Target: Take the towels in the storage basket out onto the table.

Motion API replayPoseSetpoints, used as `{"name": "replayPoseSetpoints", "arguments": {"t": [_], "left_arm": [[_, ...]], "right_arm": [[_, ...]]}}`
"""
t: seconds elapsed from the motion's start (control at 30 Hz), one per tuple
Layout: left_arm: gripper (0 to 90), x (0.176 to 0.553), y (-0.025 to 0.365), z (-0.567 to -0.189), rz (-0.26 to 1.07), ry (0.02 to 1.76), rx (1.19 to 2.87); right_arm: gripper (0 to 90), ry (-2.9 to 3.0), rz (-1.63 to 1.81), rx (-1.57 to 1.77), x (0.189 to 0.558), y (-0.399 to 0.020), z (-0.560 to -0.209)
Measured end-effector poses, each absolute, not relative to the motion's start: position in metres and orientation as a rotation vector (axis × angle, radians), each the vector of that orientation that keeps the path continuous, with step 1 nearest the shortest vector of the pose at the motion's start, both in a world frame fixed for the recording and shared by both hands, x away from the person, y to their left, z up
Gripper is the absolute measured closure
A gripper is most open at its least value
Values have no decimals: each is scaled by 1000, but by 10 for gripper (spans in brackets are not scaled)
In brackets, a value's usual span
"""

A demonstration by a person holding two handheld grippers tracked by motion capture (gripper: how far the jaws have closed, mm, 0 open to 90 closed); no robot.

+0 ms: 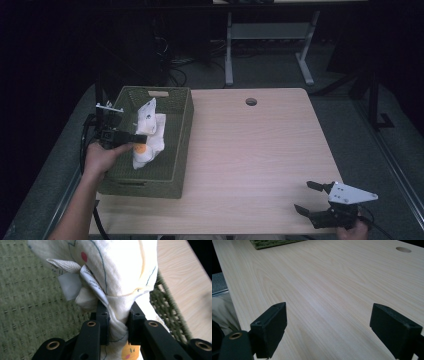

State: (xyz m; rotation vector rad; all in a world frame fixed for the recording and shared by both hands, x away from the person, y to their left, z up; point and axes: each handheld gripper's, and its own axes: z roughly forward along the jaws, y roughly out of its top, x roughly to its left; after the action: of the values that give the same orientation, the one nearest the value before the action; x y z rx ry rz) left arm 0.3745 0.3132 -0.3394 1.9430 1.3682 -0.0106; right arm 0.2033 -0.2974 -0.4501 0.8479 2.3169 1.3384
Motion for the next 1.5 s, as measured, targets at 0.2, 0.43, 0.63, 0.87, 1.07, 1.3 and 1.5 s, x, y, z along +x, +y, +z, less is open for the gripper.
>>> {"name": "replayPoseSetpoints", "arguments": {"t": [0.2, 0.43, 0.63, 0.87, 1.07, 1.3, 1.5], "left_arm": [[757, 373, 316, -334, -78, 1315, 1860], [757, 373, 318, -330, -108, 1283, 1804], [757, 374, 315, -326, -150, 1235, 1754], [757, 374, 313, -322, -174, 1210, 1725], [757, 373, 309, -317, -179, 1195, 1728], [757, 374, 300, -314, -207, 1159, 1709], [758, 377, 289, -311, -232, 1123, 1702]], "right_arm": [[138, 2321, 1335, 839, 204, -295, -451], [138, 2320, 1341, 836, 204, -295, -450], [139, 2322, 1340, 834, 204, -295, -450], [138, 2320, 1344, 825, 204, -296, -450], [138, 2320, 1338, 821, 203, -295, -450], [138, 2319, 1346, 829, 202, -296, -449], [138, 2316, 1349, 825, 202, -296, -449]]}}
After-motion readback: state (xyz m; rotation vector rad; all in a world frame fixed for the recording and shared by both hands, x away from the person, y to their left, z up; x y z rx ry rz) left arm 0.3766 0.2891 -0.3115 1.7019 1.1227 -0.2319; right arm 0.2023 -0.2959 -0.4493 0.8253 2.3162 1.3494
